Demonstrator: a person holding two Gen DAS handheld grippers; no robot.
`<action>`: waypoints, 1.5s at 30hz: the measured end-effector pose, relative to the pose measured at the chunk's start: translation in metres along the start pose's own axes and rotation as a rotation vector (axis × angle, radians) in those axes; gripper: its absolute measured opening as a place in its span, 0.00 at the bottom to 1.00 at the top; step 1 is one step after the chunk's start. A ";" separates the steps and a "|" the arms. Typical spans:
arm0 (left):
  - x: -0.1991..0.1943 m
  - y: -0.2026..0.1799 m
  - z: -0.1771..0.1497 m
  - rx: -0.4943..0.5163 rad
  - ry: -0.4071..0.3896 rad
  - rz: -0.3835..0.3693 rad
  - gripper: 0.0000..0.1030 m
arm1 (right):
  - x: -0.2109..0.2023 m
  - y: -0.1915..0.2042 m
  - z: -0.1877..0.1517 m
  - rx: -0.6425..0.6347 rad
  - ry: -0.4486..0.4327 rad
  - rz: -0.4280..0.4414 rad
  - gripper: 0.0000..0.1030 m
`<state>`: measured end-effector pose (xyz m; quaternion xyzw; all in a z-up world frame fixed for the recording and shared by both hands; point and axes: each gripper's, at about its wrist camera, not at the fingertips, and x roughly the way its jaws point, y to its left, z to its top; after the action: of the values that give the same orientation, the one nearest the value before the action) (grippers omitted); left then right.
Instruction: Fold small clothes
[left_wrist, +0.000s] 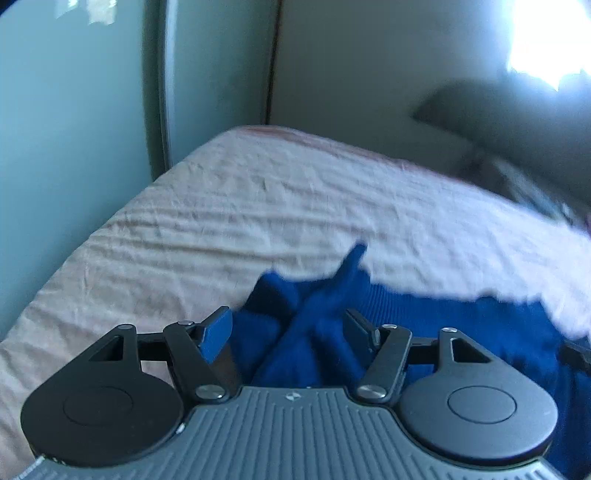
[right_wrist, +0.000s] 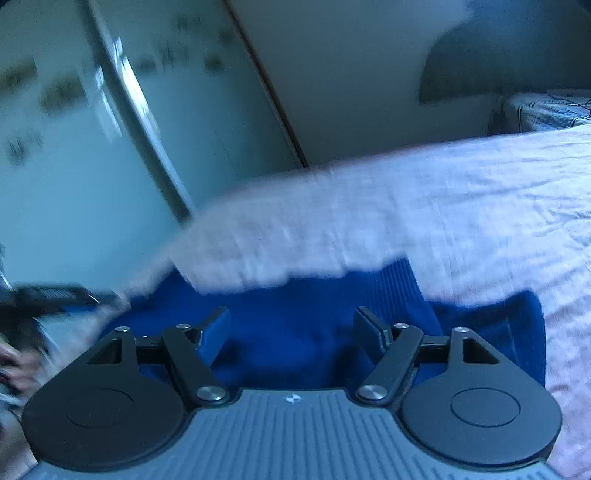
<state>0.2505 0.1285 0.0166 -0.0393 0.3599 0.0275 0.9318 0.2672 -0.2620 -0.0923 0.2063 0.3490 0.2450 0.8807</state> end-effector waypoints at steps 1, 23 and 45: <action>-0.001 -0.001 -0.006 0.029 0.017 0.013 0.67 | 0.006 0.000 -0.002 -0.016 0.027 -0.069 0.71; 0.041 -0.040 -0.001 0.397 -0.072 0.336 0.85 | -0.001 0.024 -0.021 -0.163 0.059 -0.201 0.74; -0.017 0.002 -0.032 0.249 -0.037 0.218 0.85 | -0.086 0.009 -0.054 -0.273 -0.028 -0.396 0.75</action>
<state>0.2159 0.1269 0.0044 0.1161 0.3455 0.0842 0.9274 0.1712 -0.2934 -0.0798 0.0162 0.3340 0.1095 0.9361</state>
